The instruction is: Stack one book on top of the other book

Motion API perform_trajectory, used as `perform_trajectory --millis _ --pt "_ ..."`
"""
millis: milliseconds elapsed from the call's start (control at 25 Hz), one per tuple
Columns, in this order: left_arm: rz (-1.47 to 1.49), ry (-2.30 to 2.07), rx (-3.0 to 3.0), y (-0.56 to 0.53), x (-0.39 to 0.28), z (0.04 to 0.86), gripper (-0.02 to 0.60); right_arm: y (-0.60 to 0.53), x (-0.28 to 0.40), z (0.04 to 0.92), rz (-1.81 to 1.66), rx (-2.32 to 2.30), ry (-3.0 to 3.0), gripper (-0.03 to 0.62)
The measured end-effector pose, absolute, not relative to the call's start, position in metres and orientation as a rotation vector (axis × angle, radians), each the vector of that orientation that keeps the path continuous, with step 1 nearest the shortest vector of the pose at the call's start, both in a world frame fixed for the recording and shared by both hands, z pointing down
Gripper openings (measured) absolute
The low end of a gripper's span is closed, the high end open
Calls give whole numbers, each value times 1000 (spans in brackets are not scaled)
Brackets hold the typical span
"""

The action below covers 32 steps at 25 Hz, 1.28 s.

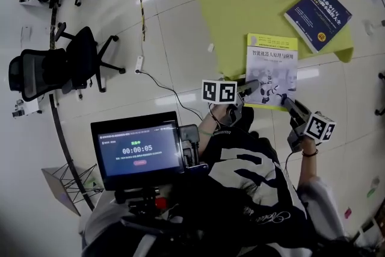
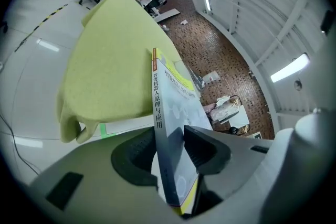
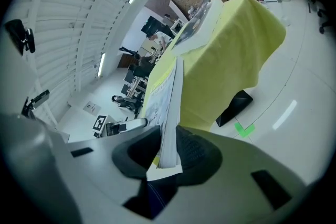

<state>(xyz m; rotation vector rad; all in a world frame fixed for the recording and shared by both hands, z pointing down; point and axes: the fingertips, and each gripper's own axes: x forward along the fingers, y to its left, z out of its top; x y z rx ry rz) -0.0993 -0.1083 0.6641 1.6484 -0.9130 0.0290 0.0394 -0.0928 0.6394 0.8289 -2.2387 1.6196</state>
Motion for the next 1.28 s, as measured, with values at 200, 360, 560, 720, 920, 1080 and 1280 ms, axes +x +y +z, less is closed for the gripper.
perform_trajectory --millis 200,360,560,720,920,1080,1280 --pt "164 -971 1764 -103 -96 646 153 -89 36 620 1536 828 -2309 91" --pt "172 -998 1851 -108 -103 610 153 -86 27 595 1550 839 -2369 92" --pt "216 -1047 1913 -102 -123 572 153 -79 5 567 1500 795 -2421 95" --pt "217 -1084 1977 -121 -132 538 153 -97 -3 538 1444 787 -2487 95" --pt "256 -1041 2093 -173 -109 513 155 -139 18 515 1373 891 -2532 97" --pt "287 -967 2167 -188 -104 515 155 -143 18 516 1333 1025 -2506 97" --pt "336 -882 2261 -204 -88 522 155 -148 28 526 1302 1183 -2469 97"
